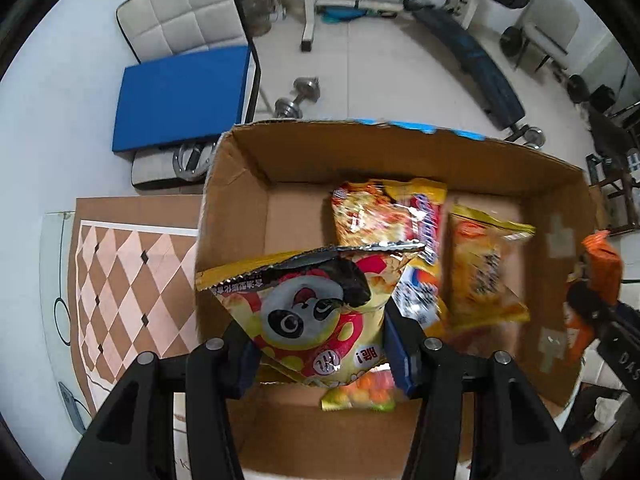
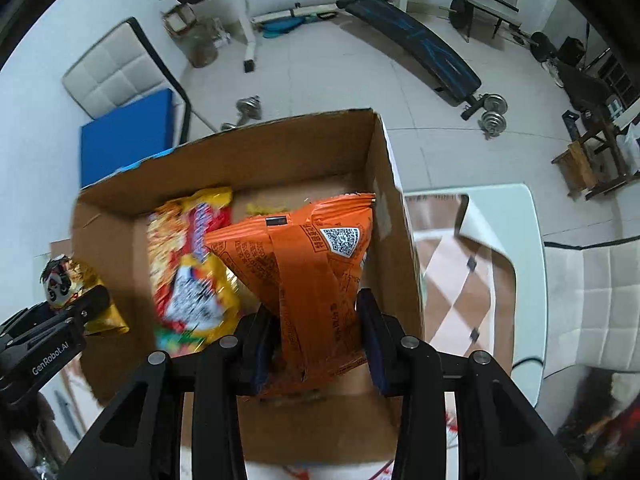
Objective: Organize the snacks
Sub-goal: 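Carry both bags into the cardboard box and open both tools, then lift both open tools out of the box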
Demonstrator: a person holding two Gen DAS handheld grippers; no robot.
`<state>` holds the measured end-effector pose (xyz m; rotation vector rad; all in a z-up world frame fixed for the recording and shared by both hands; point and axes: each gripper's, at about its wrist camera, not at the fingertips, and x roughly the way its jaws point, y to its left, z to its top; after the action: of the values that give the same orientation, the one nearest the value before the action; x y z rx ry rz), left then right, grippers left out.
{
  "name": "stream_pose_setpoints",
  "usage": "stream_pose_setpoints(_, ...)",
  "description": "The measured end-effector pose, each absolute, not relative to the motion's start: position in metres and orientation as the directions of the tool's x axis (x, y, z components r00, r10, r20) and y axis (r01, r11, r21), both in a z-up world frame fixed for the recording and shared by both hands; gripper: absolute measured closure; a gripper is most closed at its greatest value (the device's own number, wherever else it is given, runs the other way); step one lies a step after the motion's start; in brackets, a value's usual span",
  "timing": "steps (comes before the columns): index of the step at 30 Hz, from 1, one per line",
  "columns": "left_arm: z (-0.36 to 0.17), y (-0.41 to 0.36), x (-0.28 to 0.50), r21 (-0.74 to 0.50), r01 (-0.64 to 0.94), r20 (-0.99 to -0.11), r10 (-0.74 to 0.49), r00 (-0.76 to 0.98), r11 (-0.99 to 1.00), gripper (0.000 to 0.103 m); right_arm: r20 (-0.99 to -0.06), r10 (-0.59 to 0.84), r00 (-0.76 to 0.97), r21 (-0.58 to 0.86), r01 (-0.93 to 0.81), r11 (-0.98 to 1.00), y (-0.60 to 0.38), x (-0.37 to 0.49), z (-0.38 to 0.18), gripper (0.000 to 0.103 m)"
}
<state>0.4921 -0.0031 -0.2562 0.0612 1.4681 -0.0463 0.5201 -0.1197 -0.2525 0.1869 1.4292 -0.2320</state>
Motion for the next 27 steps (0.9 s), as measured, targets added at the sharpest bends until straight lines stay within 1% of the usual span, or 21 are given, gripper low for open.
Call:
stream_pose_setpoints(5,-0.278,-0.004,0.511,0.024,0.074,-0.998,0.02,0.056,0.997,0.052,-0.993,-0.074,0.093,-0.046,0.274,0.961,-0.126,0.542,-0.269,0.061)
stream_pose_setpoints(9,-0.285,-0.007,0.52,0.046,0.088,-0.998,0.041,0.055,0.995,0.052,-0.993,-0.082,0.08,-0.057,0.272,0.96,-0.128,0.554,-0.276,0.061)
stream_pose_setpoints(13,-0.289,-0.007,0.527,0.033,0.075,-0.999,0.03,0.04,0.997,0.051,-0.995,-0.082,0.051,-0.065,0.27,0.961,-0.128,0.56,-0.283,0.059)
stream_pose_setpoints(14,-0.289,-0.007,0.529,0.033,0.075,-0.999,0.03,0.043,0.997,0.05,-0.996,-0.083,0.037,-0.071,0.265,0.962,-0.127,0.562,-0.285,0.05)
stream_pose_setpoints(15,-0.29,-0.006,0.531,0.03,0.077,-0.999,0.027,0.043,0.997,0.041,-0.996,-0.084,0.03,-0.073,0.261,0.963,-0.126,0.563,-0.287,0.031)
stream_pose_setpoints(16,-0.29,-0.007,0.532,0.021,0.079,-0.999,0.018,0.038,0.997,0.021,-0.996,-0.084,0.029,-0.073,0.258,0.963,-0.126,0.563,-0.287,0.022)
stream_pose_setpoints(17,-0.289,-0.008,0.531,0.015,0.079,-0.999,0.012,0.039,0.997,0.013,-0.996,-0.082,0.032,-0.071,0.254,0.965,-0.126,0.563,-0.286,0.016)
stream_pose_setpoints(18,-0.287,-0.009,0.532,0.013,0.079,-0.999,0.01,0.048,0.997,0.009,-0.996,-0.083,0.031,-0.072,0.251,0.965,-0.125,0.563,-0.285,0.016)
stream_pose_setpoints(22,-0.283,-0.01,0.53,-0.013,0.074,-0.998,-0.018,0.06,0.997,0.009,-0.996,-0.08,0.03,-0.07,0.239,0.969,-0.123,0.56,-0.284,0.015)
stream_pose_setpoints(27,-0.275,-0.013,0.522,-0.034,0.083,-0.997,-0.04,0.072,0.996,0.009,-0.998,-0.048,0.04,-0.037,0.236,0.971,-0.119,0.551,-0.279,0.011)
